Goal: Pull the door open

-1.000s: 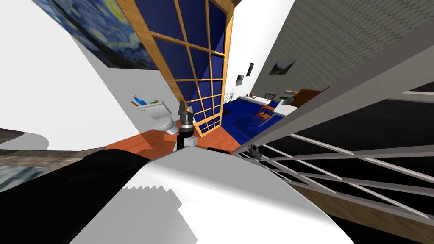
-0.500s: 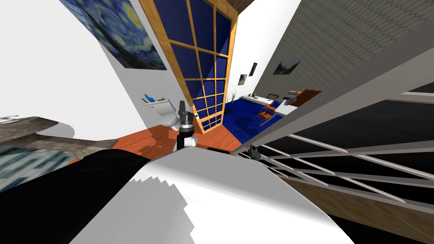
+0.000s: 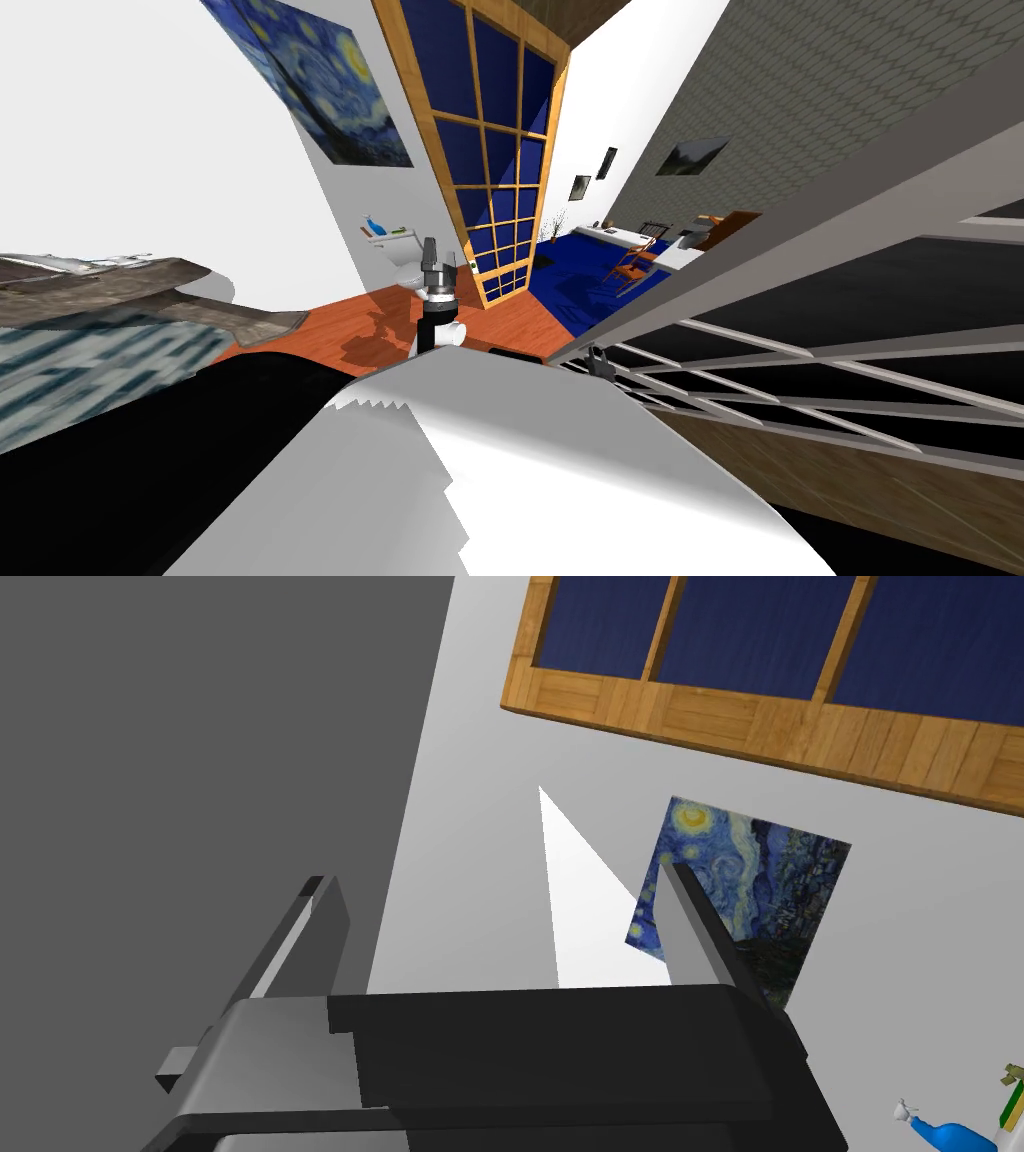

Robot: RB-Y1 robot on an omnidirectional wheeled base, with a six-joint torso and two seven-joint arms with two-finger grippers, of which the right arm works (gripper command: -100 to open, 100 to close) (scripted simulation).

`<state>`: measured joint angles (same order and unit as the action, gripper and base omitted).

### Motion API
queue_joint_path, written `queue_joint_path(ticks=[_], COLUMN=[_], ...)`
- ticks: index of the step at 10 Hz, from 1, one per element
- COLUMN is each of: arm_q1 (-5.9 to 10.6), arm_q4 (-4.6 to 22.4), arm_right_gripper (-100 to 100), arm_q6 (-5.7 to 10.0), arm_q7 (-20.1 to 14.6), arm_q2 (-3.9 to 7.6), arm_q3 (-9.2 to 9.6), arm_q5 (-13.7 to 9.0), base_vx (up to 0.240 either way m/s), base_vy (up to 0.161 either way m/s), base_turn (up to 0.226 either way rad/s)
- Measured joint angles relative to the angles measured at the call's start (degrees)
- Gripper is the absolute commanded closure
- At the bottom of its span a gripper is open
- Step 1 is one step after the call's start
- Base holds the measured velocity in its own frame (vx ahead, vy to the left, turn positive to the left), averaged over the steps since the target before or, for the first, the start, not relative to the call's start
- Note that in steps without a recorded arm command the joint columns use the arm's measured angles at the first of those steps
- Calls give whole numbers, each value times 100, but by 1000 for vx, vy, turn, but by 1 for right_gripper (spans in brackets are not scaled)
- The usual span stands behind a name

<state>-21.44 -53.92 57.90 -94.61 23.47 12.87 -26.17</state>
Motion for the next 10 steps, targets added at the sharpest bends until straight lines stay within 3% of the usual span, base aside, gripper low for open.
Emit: queue_joint_path(ticks=[2, 8, 10], arm_q1=[-39, -73, -153], arm_q4=[40, 319, 312], arm_right_gripper=[100, 100, 100], arm_q6=[38, 513, 567], arm_q7=[-44, -369, -420], arm_q2=[22, 250, 296], arm_q3=[55, 291, 348], arm_q5=[29, 193, 228], base_vx=[-182, -222, -127], base_vy=[-39, -26, -14], base_turn=[132, 127, 69])
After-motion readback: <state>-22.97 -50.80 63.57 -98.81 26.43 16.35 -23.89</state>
